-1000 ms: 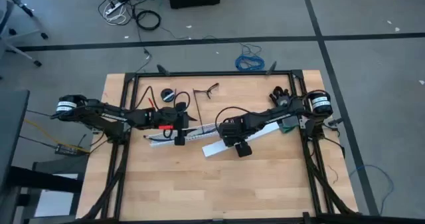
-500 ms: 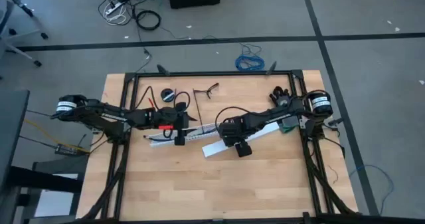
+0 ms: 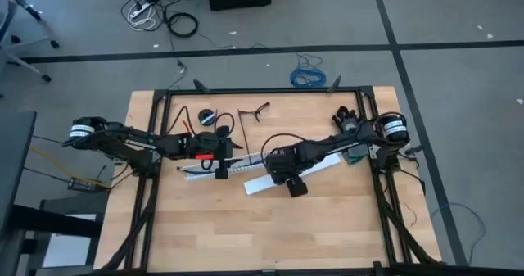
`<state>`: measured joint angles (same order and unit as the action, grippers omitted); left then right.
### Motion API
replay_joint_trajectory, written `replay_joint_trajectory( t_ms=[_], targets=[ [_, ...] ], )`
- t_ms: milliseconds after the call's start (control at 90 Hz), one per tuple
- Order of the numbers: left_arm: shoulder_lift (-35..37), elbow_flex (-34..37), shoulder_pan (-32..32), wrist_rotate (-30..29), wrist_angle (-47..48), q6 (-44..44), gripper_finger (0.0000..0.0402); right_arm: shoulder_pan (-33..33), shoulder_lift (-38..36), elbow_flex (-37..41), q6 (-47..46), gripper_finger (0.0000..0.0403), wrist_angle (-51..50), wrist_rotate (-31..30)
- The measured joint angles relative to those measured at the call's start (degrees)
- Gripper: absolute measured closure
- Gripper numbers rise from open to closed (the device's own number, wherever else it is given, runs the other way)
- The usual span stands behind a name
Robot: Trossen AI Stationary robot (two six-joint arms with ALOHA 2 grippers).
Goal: Ziptie cables
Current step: Close the white cable duct
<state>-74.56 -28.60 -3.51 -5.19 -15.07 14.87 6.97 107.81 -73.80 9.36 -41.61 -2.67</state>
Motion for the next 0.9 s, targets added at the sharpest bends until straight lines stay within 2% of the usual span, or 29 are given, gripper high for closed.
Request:
replay_joint_trajectory(
  t_ms=[244, 478, 644, 900],
  targets=[
    [0.0, 0.0, 0.0, 0.0, 0.0, 0.0, 0.0218, 0.0, -0.1, 0.0, -1.6, 0.0195, 0.4, -0.1],
    [0.0, 0.0, 0.0, 0.0, 0.0, 0.0, 0.0218, -0.1, 1.2, 0.0, -1.2, 0.0159, 0.1, -0.3],
    [0.0, 0.0, 0.0, 0.0, 0.3, -0.1, 0.0218, 0.1, 1.7, 0.0, 1.1, 0.0136, 0.7, -4.0],
    [0.0, 0.0, 0.0, 0.0, 0.4, -0.1, 0.0218, -0.3, 1.7, 0.7, 1.0, 0.0135, 1.9, -2.0]
  ],
)
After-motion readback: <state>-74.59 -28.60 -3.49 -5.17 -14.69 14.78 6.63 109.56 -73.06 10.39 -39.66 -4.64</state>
